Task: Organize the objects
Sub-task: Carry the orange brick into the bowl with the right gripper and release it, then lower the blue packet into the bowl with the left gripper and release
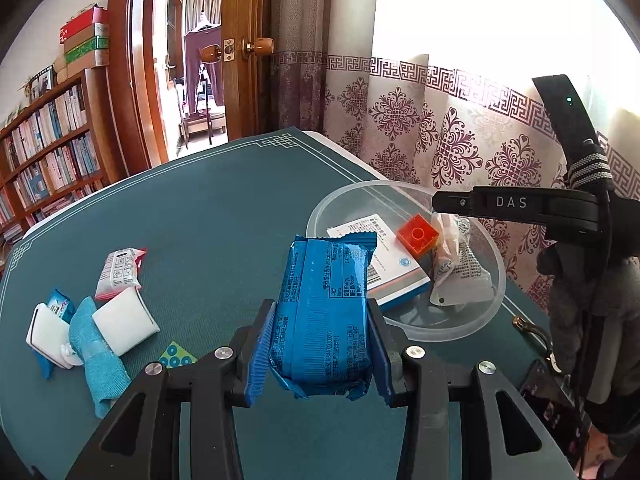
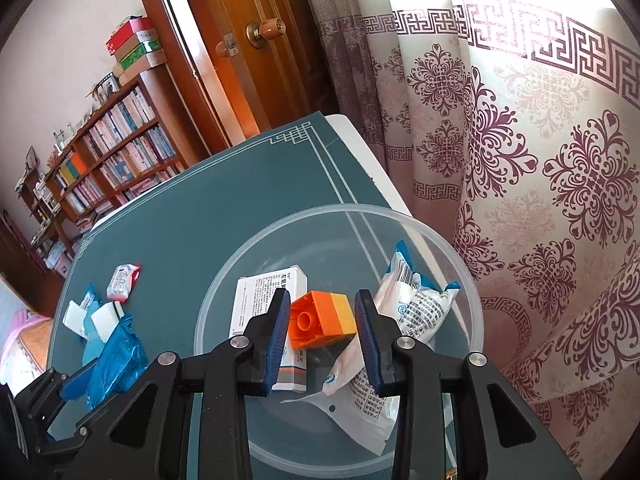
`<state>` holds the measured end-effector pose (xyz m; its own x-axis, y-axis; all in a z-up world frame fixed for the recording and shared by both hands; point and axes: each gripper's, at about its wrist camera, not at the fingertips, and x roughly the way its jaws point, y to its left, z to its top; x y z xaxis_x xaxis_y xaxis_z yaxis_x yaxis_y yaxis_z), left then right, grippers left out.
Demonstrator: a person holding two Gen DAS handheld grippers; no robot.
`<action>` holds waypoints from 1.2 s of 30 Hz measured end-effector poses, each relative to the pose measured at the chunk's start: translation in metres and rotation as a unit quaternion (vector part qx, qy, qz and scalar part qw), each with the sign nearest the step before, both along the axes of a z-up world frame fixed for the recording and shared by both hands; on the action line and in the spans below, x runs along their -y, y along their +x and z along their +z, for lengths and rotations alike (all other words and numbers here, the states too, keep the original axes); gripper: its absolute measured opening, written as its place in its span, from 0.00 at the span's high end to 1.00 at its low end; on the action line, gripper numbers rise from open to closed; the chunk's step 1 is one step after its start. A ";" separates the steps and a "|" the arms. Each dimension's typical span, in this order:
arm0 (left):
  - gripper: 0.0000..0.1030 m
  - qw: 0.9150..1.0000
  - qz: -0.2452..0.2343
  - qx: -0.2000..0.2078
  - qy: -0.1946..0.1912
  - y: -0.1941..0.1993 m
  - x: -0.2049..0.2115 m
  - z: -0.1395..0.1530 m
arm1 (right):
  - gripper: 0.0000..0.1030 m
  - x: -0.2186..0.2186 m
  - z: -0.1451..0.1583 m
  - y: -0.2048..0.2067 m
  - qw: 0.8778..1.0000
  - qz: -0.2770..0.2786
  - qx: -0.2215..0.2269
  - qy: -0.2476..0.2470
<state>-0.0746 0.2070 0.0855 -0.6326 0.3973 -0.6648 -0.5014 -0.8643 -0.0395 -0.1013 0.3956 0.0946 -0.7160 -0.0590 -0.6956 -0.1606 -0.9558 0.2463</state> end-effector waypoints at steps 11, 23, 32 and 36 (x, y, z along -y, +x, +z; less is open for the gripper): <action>0.56 1.000 -0.022 0.004 0.008 -0.042 -0.046 0.001 | 0.66 -0.002 0.009 0.010 1.000 0.005 -0.017 0.002; 0.48 0.999 -0.048 -0.008 0.015 -0.081 -0.083 0.001 | 0.66 -0.013 0.008 0.009 1.000 -0.021 -0.013 0.012; 0.18 0.999 -0.020 -0.022 0.031 -0.079 -0.060 0.007 | 0.66 -0.015 0.000 0.007 0.999 -0.029 -0.005 0.012; 0.17 0.999 -0.005 -0.031 0.021 -0.073 -0.049 0.008 | 0.66 -0.009 0.001 0.009 1.000 -0.024 -0.006 0.011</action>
<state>-0.1479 0.2561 0.0938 -0.6678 0.4304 -0.6073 -0.5122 -0.8577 -0.0446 -0.0921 0.4050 0.0954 -0.7259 -0.0099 -0.6877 -0.2032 -0.9522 0.2282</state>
